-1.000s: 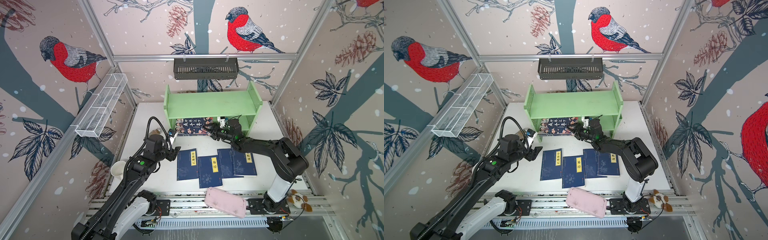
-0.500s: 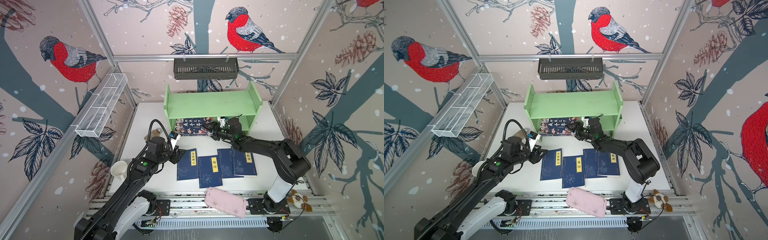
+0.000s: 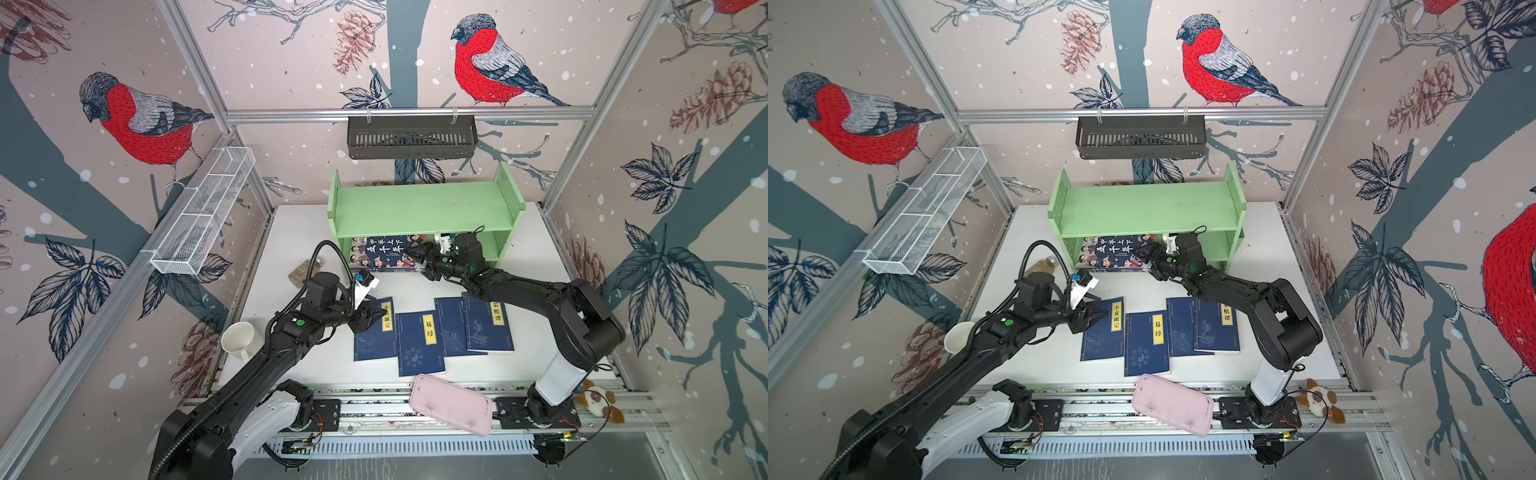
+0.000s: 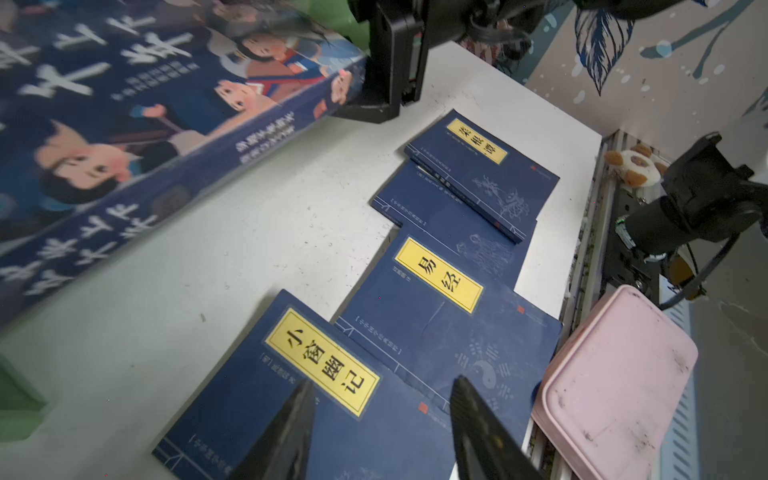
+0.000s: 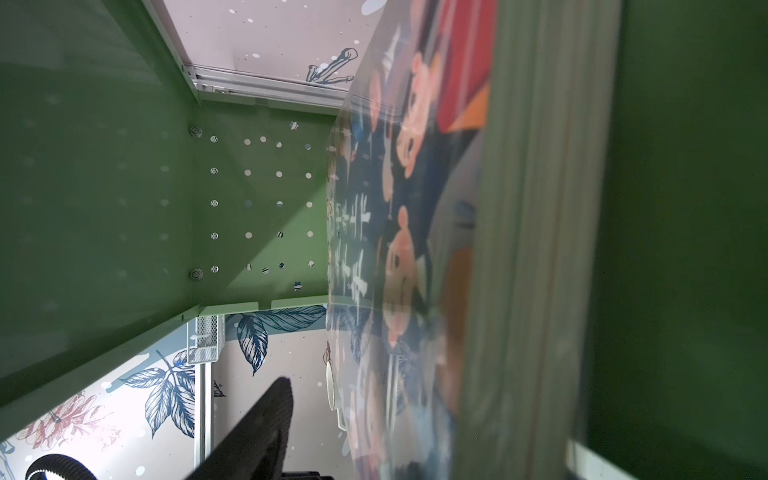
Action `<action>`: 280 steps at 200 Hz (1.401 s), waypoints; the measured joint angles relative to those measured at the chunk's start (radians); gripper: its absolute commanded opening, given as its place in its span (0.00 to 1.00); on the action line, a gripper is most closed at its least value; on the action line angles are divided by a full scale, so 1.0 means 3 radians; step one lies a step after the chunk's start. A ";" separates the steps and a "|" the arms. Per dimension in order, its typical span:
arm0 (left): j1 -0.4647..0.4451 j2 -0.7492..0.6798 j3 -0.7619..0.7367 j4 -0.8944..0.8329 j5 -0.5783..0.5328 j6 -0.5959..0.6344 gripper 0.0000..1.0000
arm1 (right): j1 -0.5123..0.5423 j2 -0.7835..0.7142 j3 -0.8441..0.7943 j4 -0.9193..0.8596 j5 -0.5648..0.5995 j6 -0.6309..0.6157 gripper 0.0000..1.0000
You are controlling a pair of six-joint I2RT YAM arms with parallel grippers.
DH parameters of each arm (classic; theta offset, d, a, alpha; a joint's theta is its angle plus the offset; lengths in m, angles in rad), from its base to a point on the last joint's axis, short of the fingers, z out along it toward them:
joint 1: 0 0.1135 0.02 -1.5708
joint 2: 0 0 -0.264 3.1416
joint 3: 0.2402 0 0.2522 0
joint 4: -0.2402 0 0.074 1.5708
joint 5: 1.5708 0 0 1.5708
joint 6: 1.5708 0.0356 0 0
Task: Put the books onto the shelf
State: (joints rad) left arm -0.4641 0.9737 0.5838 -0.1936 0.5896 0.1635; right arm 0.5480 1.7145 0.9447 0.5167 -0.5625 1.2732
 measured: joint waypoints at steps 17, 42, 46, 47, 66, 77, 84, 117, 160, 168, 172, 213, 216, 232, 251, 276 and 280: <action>-0.0148 0.0024 -0.0027 -0.0011 -0.0032 0.0097 0.54 | 0.0000 -0.0017 0.0017 -0.0067 0.0014 -0.0036 0.70; -0.0224 -0.0013 -0.0122 0.0070 -0.0047 0.0217 0.53 | 0.0000 -0.0039 0.0018 -0.0132 0.0029 -0.0066 0.70; -0.0237 0.0001 -0.0122 0.0085 -0.0047 0.0248 0.53 | 0.0000 -0.0045 0.0018 -0.0145 0.0031 -0.0069 0.70; -0.0239 0.0004 -0.0122 0.0092 -0.0047 0.0253 0.53 | 0.0000 -0.0046 0.0018 -0.0148 0.0031 -0.0070 0.70; -0.0267 0.0092 -0.0130 0.0186 -0.0058 0.0338 0.53 | 0.0000 -0.0064 0.0015 -0.0312 0.0099 -0.0107 0.70; -0.0267 0.0141 -0.0154 0.0287 -0.0069 0.0380 0.53 | -0.0003 -0.0070 0.0006 -0.0399 0.0140 -0.0141 0.70; -0.0267 0.0173 -0.0169 0.0347 -0.0074 0.0408 0.53 | -0.0006 -0.0085 -0.0005 -0.0422 0.0150 -0.0148 0.70; -0.0276 0.0331 -0.0219 0.0661 -0.0085 0.0441 0.53 | -0.0004 -0.0151 -0.0028 -0.0504 0.0192 -0.0167 0.70; -0.0282 0.0408 -0.0235 0.0968 -0.0135 0.0440 0.53 | -0.0001 -0.0295 -0.0081 -0.0594 0.0234 -0.0225 0.69; -0.0282 0.0408 -0.0247 0.1025 -0.0139 0.0439 0.53 | 0.0000 -0.0329 -0.0112 -0.0598 0.0240 -0.0225 0.69; -0.0282 0.0407 -0.0252 0.1040 -0.0141 0.0437 0.53 | 0.0000 -0.0348 -0.0127 -0.0604 0.0240 -0.0226 0.70; -0.0282 0.0395 -0.0228 0.1081 -0.0175 0.0430 0.53 | 0.0005 -0.0509 -0.0298 -0.0593 0.0245 -0.0228 0.69; -0.0282 0.0388 -0.0214 0.1055 -0.0182 0.0430 0.53 | 0.0006 -0.0519 -0.0314 -0.0586 0.0245 -0.0228 0.69; -0.0282 0.0308 -0.0142 0.0956 -0.0210 0.0439 0.54 | 0.0006 -0.0548 -0.0384 -0.0567 0.0243 -0.0226 0.69; -0.0282 0.0233 0.0023 0.0734 -0.0219 0.0440 0.55 | 0.0008 -0.0562 -0.0468 -0.0492 0.0237 -0.0225 0.67; -0.0282 0.0142 0.0282 0.0356 -0.0214 0.0493 0.55 | 0.0008 -0.0561 -0.0584 -0.0345 0.0207 -0.0144 0.65; -0.0282 0.0120 0.0308 0.0305 -0.0209 0.0505 0.55 | 0.0008 -0.0559 -0.0594 -0.0327 0.0202 -0.0141 0.65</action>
State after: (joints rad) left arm -0.5488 1.0096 0.6762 -0.1020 0.5270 0.3149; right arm 0.5503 1.5467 0.7666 0.4187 -0.5018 1.2308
